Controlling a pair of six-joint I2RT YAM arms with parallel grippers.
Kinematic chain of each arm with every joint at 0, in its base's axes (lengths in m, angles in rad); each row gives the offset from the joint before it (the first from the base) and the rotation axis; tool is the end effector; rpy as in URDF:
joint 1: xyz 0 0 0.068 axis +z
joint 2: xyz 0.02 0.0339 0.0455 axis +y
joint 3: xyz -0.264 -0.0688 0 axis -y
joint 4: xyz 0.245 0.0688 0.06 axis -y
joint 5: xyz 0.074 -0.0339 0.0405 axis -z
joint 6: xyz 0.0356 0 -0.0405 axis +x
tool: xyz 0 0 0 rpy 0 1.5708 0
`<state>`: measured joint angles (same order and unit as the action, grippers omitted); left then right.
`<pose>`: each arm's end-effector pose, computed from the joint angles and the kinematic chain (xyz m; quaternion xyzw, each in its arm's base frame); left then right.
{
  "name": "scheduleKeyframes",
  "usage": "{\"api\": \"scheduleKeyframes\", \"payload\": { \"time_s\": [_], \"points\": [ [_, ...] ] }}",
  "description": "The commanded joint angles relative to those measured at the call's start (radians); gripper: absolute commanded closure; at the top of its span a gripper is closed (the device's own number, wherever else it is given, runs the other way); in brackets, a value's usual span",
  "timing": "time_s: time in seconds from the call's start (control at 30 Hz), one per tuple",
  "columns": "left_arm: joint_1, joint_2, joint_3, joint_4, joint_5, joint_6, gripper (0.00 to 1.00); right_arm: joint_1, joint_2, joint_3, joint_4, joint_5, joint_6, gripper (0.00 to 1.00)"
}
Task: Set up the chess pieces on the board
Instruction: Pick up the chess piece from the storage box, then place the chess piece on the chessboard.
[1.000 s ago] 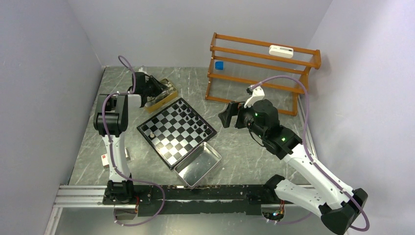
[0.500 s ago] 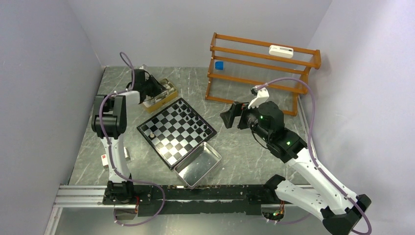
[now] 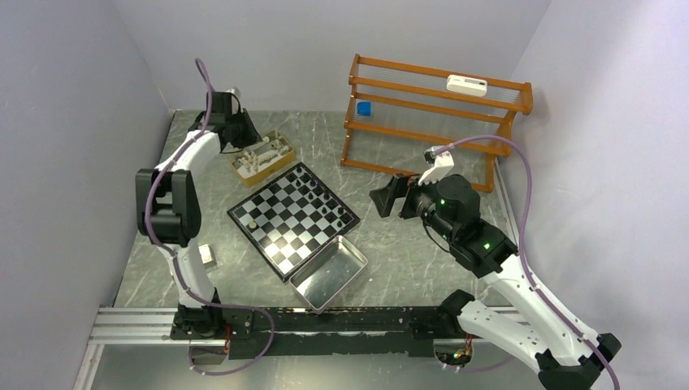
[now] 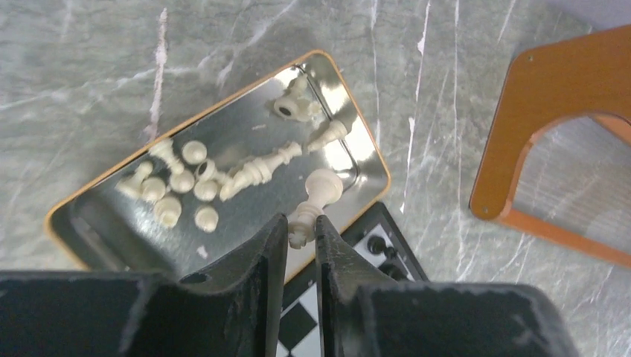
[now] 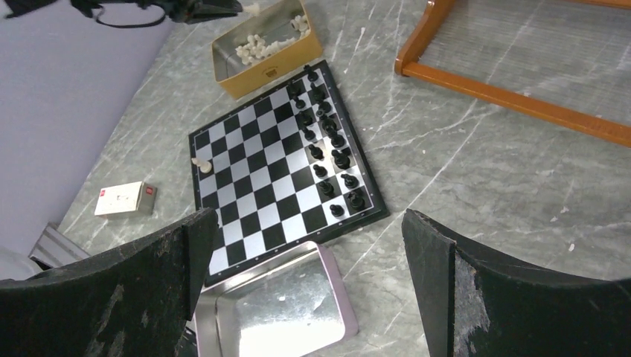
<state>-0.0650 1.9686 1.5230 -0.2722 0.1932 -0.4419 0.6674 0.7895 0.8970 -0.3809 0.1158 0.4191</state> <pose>0.4499 -0.0361 0.2338 -0.1306 0.8976 -0.1883 0.3766 0.1412 0.1060 0.3574 -0.0638 0.7937 0.2723 0.5401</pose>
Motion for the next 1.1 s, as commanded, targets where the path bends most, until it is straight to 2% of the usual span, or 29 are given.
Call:
{"api": "scheduleKeyframes", "payload": {
  "time_s": [0.0, 0.2, 0.33, 0.67, 0.83, 1.07],
  "points": [
    [0.002, -0.112, 0.026, -0.195, -0.041, 0.105, 0.75, 0.003, -0.026, -0.016, -0.024, -0.009, 0.006, 0.0],
    [-0.023, -0.234, -0.02, -0.357, -0.06, 0.178, 0.75, 0.003, -0.062, -0.033, -0.031, -0.016, 0.016, 0.0],
    [-0.092, -0.32, -0.04, -0.467, -0.186, 0.221, 0.75, 0.004, -0.081, -0.048, -0.039, -0.015, 0.022, 0.0],
    [-0.222, -0.459, -0.15, -0.645, -0.192, 0.229, 0.74, 0.003, -0.102, -0.071, -0.045, -0.023, 0.016, 0.0],
    [-0.307, -0.524, -0.243, -0.681, -0.192, 0.199, 0.73, 0.003, -0.097, -0.069, -0.047, -0.016, 0.006, 0.0],
    [-0.361, -0.585, -0.35, -0.694, -0.192, 0.171, 0.73, 0.003, -0.084, -0.079, -0.033, -0.023, 0.002, 0.0]
  ]
}}
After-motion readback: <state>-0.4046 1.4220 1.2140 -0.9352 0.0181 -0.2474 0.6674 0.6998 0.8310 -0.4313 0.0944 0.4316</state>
